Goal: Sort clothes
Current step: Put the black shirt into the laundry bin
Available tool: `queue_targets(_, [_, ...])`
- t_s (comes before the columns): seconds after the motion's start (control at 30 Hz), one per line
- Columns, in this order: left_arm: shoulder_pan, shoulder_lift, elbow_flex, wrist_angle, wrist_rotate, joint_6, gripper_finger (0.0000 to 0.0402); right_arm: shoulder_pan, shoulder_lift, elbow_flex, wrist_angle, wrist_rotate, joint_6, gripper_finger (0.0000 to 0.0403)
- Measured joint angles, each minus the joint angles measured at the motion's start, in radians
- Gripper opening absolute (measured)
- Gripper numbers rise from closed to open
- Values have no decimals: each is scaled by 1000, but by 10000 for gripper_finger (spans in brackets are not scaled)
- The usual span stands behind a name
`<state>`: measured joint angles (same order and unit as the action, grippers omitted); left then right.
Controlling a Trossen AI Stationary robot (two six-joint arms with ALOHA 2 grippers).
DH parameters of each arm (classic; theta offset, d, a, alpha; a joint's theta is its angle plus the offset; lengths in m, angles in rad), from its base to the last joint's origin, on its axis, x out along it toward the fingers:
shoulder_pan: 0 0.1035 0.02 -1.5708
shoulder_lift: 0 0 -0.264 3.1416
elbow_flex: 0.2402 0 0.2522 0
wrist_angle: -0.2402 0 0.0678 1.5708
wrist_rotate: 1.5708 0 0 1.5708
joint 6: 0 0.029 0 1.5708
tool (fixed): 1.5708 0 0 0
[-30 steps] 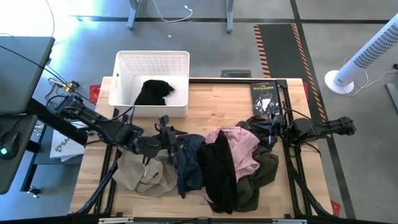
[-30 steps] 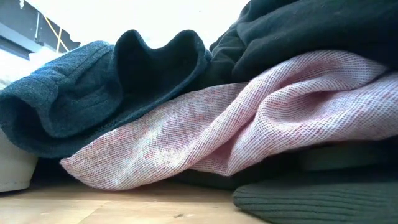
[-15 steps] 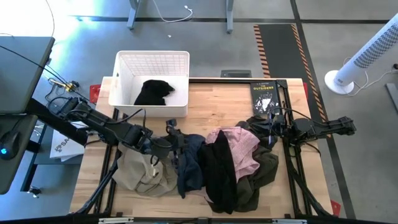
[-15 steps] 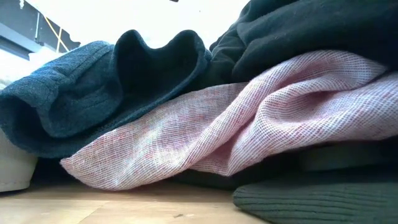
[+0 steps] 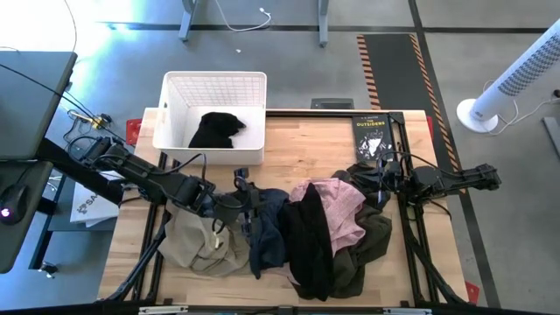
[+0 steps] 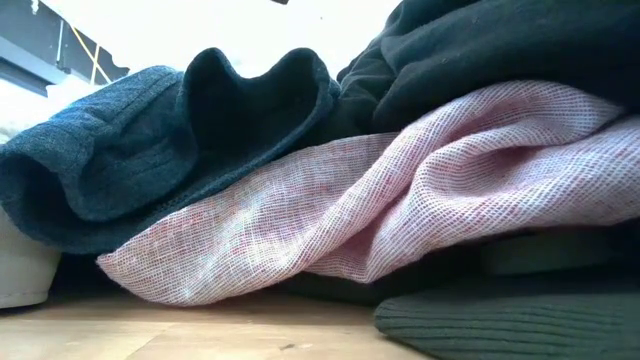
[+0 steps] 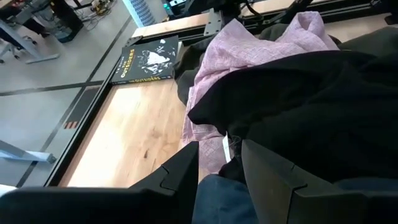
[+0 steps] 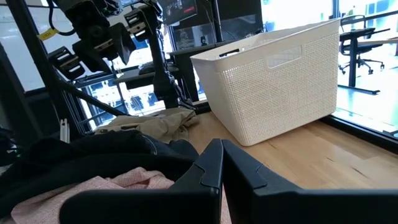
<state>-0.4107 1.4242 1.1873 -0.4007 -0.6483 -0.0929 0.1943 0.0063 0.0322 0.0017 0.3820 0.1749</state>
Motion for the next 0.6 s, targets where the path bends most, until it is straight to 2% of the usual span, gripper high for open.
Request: queue_targets(0.6, [0, 2, 0, 2, -15, -1, 119, 0, 0, 0, 0, 0, 0, 0])
